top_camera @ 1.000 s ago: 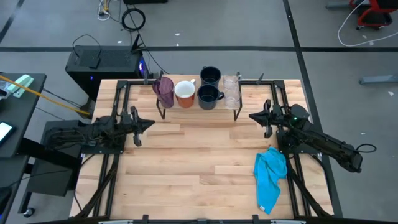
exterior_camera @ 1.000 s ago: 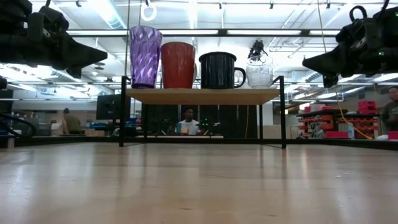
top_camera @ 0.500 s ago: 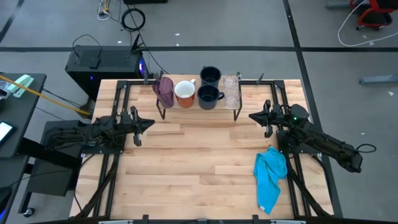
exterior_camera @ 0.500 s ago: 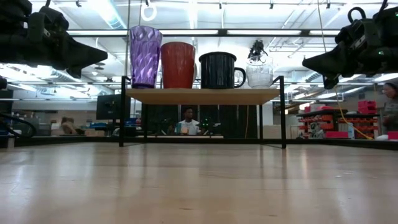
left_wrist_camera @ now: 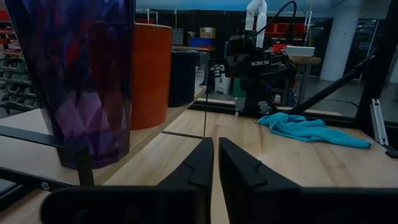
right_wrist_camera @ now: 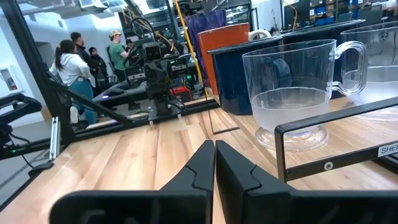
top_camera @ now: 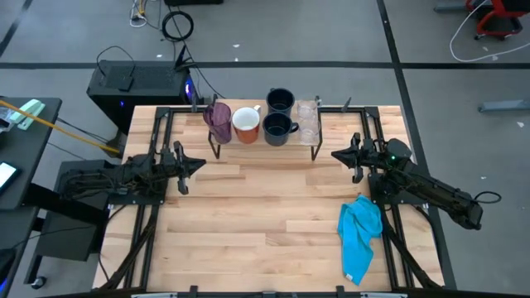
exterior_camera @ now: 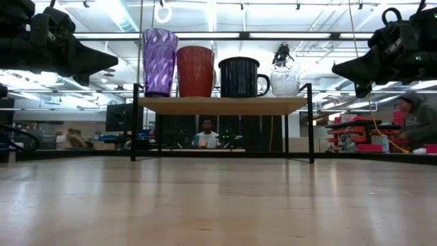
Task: Stack small to large cups/mugs on shelf
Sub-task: Return to Home Position
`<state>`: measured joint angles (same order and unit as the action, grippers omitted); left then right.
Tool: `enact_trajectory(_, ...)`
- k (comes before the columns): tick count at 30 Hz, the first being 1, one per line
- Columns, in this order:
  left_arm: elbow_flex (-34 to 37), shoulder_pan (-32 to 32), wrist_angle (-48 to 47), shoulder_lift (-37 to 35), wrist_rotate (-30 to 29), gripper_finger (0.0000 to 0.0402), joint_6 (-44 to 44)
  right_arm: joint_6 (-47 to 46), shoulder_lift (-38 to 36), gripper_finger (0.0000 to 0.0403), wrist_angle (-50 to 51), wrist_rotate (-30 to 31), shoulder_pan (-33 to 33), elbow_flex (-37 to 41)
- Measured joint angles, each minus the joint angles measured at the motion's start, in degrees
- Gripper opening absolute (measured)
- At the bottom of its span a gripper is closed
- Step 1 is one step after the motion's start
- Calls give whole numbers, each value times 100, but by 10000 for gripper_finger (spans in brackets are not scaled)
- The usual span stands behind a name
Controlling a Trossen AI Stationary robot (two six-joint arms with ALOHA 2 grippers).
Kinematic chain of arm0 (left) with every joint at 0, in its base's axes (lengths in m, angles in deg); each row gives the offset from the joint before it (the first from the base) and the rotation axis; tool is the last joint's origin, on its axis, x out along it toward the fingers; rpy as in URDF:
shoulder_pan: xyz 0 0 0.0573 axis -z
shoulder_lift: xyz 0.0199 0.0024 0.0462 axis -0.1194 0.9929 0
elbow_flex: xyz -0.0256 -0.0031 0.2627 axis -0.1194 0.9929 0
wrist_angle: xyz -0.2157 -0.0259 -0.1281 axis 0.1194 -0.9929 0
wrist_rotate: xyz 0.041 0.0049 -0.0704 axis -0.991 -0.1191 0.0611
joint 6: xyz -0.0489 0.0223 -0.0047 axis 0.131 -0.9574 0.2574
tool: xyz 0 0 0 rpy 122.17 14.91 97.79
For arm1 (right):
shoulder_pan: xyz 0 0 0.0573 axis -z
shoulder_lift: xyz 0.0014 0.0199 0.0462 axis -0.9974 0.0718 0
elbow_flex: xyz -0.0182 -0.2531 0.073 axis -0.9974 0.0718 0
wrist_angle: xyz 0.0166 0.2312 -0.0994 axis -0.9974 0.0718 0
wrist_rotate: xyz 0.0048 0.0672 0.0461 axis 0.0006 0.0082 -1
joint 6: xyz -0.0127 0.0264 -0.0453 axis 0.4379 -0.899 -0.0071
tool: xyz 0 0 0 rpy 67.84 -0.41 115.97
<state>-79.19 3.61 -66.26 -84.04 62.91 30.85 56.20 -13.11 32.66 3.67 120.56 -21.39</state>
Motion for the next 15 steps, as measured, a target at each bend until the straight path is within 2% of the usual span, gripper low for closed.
enact_trajectory(15,0,0,5,0,-1,24,0,0,0,18,0,0,0,0)
